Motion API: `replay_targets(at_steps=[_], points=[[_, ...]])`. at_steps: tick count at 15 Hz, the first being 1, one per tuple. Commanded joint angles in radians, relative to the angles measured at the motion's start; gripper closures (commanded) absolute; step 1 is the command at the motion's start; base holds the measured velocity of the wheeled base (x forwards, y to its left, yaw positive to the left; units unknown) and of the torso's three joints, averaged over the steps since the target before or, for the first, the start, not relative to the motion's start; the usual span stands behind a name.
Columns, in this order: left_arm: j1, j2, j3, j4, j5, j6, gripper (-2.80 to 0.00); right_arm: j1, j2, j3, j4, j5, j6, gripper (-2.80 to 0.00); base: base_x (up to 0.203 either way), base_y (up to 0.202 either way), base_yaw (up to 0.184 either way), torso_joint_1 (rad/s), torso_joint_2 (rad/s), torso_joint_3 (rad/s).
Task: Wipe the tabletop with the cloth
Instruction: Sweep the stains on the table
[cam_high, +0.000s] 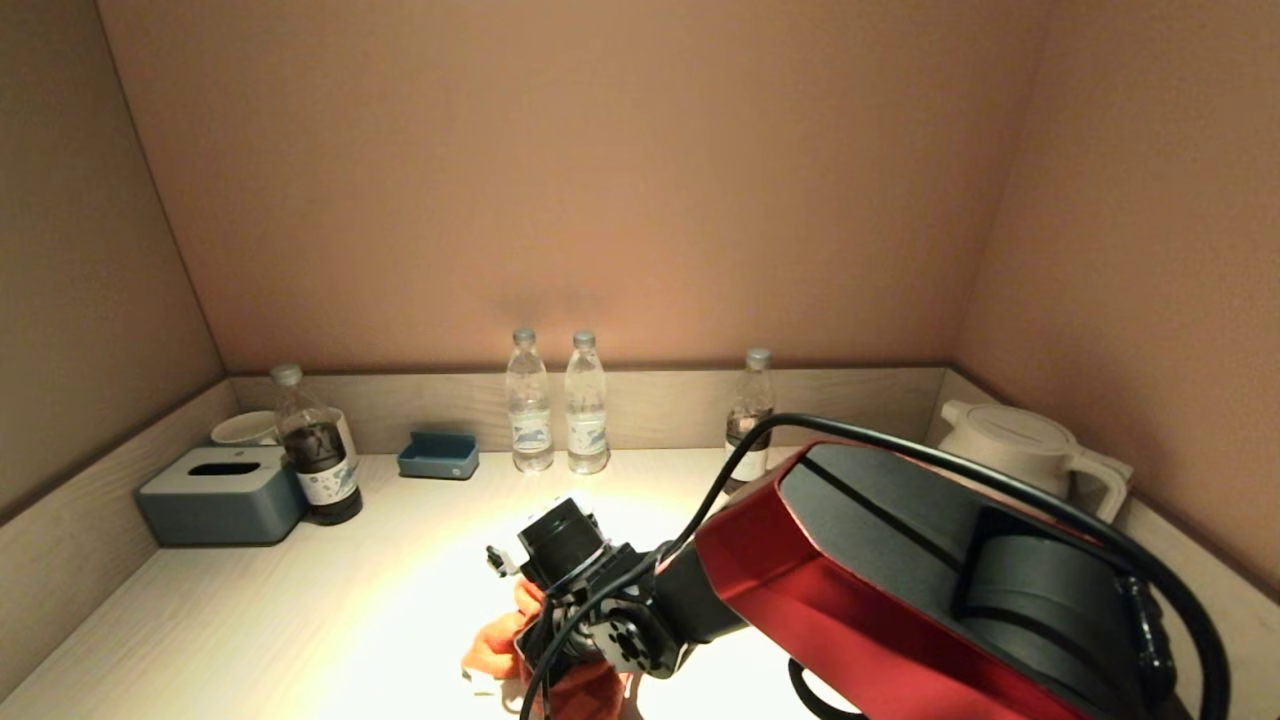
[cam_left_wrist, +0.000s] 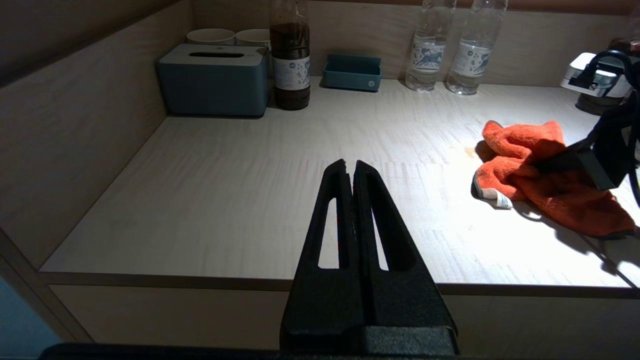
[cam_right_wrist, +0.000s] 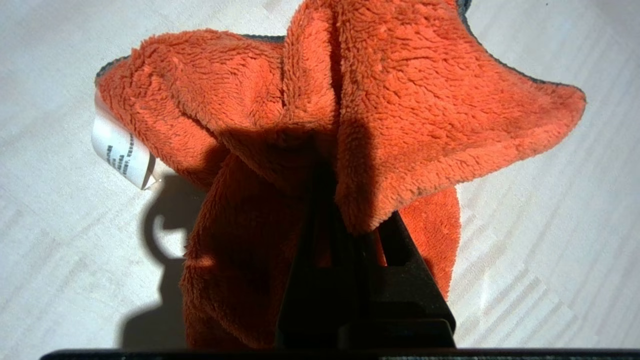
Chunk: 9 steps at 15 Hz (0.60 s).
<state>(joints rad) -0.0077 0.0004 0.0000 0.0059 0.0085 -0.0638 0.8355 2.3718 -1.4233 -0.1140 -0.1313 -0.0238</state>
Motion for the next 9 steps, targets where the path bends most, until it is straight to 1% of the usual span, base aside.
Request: replay_targets(at_steps=[1,4,6,9], points=[[0.000,0.000,0.000,0.000,0.001,-0.001,0.00,-0.004,0.044,-0.043,-0.006,-0.002,-0.021,0.00,0.000,0.000,0.000,0.000,0.00,0.000],[0.000,0.000,0.000,0.000,0.001,-0.001,0.00,-0.014,0.090,-0.095,-0.007,-0.006,-0.029,0.00,0.000,0.000,0.000,0.000,0.00,0.000],[0.000,0.000,0.000,0.000,0.001,-0.001,0.00,-0.022,0.118,-0.131,-0.007,-0.007,-0.053,0.00,0.000,0.000,0.000,0.000,0.00,0.000],[0.000,0.000,0.000,0.000,0.001,-0.001,0.00,-0.029,0.126,-0.143,-0.007,-0.007,-0.058,0.00,0.000,0.000,0.000,0.000,0.00,0.000]])
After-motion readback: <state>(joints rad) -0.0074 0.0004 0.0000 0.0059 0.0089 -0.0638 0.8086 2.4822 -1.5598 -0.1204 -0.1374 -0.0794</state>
